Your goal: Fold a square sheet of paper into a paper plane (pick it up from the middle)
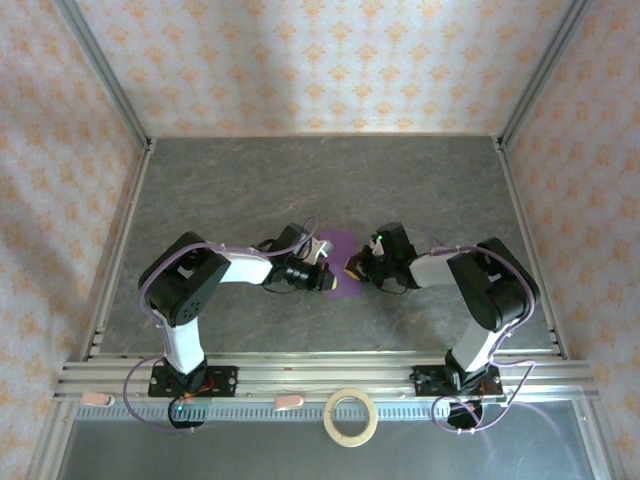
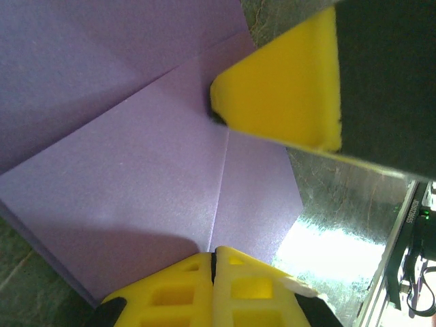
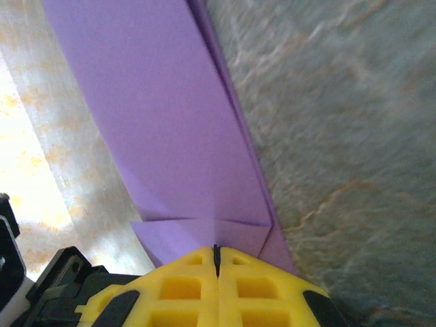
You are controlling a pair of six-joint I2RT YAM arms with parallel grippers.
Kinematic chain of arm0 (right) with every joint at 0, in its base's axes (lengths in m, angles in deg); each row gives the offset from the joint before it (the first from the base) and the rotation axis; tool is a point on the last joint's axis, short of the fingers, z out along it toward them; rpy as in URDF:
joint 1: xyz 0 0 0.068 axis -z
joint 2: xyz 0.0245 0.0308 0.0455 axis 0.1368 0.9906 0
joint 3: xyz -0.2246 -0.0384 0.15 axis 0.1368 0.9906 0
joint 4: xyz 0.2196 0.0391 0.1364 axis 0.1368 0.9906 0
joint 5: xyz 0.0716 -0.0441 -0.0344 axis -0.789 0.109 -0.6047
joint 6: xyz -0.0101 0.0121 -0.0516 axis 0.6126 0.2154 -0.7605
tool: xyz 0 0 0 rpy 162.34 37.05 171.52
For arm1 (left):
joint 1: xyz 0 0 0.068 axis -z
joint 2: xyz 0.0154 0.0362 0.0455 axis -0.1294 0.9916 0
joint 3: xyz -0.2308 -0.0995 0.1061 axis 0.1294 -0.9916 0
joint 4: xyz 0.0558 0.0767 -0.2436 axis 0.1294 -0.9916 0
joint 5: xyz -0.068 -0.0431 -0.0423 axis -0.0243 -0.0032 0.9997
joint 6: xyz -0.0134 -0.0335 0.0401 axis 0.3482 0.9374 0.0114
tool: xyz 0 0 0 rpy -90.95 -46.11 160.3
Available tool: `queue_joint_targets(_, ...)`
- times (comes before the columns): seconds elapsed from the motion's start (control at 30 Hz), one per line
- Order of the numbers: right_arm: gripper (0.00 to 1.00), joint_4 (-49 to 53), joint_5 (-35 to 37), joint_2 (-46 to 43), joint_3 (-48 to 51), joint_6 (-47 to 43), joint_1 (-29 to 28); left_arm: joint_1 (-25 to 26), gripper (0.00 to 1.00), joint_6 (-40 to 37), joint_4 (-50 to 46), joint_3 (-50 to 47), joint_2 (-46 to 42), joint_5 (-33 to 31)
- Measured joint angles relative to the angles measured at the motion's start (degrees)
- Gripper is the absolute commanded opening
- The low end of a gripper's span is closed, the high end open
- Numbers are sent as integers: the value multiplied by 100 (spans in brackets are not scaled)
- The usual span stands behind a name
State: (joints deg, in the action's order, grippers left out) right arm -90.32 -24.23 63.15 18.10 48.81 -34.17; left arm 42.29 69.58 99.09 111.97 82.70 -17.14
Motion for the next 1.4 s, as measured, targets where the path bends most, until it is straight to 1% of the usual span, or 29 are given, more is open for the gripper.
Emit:
queue_joint_targets(0.23,0,20,-4,0,-9,-223,328,0,0,0,9,-7,9,7)
queue_joint_targets(0.4,0,103,254,-94,-15,-232,581,-4,0,0,24,-11,9,20)
queue_joint_targets(0.57,0,94,264,-361,-15,-223,629,-4,0,0,24,-11,9,20)
queue_joint_targets(0.67,0,-31,254,-472,-15,-225,446,-4,0,0,24,-11,7,20)
queue_joint_targets(0.73,0,-57,328,-509,-15,-271,181,-4,0,0,24,-11,0,15)
queue_joint_targets(0.83,0,-15,654,-518,-15,-474,-247,-4,0,2,24,-11,-2,11)
queue_joint_targets(0.97,0,236,1705,-667,-15,-1078,-837,-4,0,0,22,-11,-2,7)
queue_joint_targets(1.07,0,87,2524,-1062,144,-1515,-1193,-4,0,2,22,-11,-2,4)
queue_joint_targets(1.1,0,-33,2752,-1220,249,-1661,-1250,-4,0,2,22,-11,-2,4)
queue_joint_targets(1.2,0,-247,3097,-1453,415,-2002,-1276,-4,0,2,24,-11,-2,4)
queue_joint_targets(1.4,0,-459,3237,-1386,470,-2406,-1333,-4,0,2,22,-11,-2,4)
